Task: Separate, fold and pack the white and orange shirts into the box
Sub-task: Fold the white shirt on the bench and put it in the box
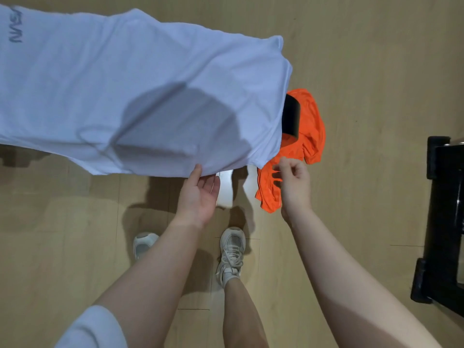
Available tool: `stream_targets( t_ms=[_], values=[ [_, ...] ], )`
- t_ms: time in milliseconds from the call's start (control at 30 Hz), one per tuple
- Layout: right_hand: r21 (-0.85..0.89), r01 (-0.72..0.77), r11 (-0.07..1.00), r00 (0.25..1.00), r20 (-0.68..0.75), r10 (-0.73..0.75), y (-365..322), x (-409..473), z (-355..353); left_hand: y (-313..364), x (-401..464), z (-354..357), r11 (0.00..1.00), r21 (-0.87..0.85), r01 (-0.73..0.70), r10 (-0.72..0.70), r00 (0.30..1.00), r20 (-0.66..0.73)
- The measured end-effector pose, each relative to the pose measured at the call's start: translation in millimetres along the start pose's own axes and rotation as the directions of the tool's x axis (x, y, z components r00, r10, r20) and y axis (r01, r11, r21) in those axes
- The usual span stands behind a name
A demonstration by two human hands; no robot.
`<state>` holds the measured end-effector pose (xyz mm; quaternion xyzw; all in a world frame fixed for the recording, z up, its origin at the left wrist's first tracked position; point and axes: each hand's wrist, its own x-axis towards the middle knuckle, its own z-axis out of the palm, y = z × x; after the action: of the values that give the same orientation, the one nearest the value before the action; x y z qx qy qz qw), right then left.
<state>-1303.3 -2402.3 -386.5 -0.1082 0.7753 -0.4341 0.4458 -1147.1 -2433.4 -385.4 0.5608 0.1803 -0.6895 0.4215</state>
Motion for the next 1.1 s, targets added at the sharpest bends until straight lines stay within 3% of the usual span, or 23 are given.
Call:
stream_targets(
  t_ms=[67, 233, 500, 633, 733, 867, 967, 1100],
  values=[
    [-0.028, -0.052, 0.998, 0.995, 0.082, 0.054, 5, -4, 8, -2, 1, -2, 0.999, 0.035, -0.006, 0.007, 1.000, -0.015],
    [-0.018, -0.140, 0.990, 0.989, 0.050, 0.141, 0, -6, 34, -1, -2, 0, 0.998, 0.027, -0.056, 0.058, 0.995, -0.076],
    [0.037, -0.116, 0.992, 0.983, 0.146, 0.110, -19, -4, -3, -1, -18, 7, 0.994, -0.095, -0.061, 0.053, 0.995, -0.089],
    [0.129, -0.068, 0.989, 0.996, 0.073, 0.059, -20, -6, -25, -3, -19, 9, 0.991, -0.118, -0.064, 0.051, 0.993, -0.108],
    [0.066, -0.103, 0.993, 0.993, -0.058, 0.106, -7, -4, -25, -4, -21, 5, 0.994, -0.081, -0.070, 0.058, 0.989, -0.136],
    [0.056, -0.332, 0.942, 0.928, -0.159, 0.336, 20, -7, -9, -1, -19, -7, 0.999, 0.022, -0.025, 0.028, 0.989, -0.147],
    [0.125, -0.567, 0.814, 0.818, -0.038, 0.575, 31, -20, 13, 3, -15, -17, 0.982, 0.177, 0.061, -0.021, 0.976, -0.219],
    [0.215, -0.635, 0.742, 0.772, 0.149, 0.618, 37, -36, 55, 25, -1, -35, 0.983, 0.184, 0.006, 0.043, 0.964, -0.262]
  ],
)
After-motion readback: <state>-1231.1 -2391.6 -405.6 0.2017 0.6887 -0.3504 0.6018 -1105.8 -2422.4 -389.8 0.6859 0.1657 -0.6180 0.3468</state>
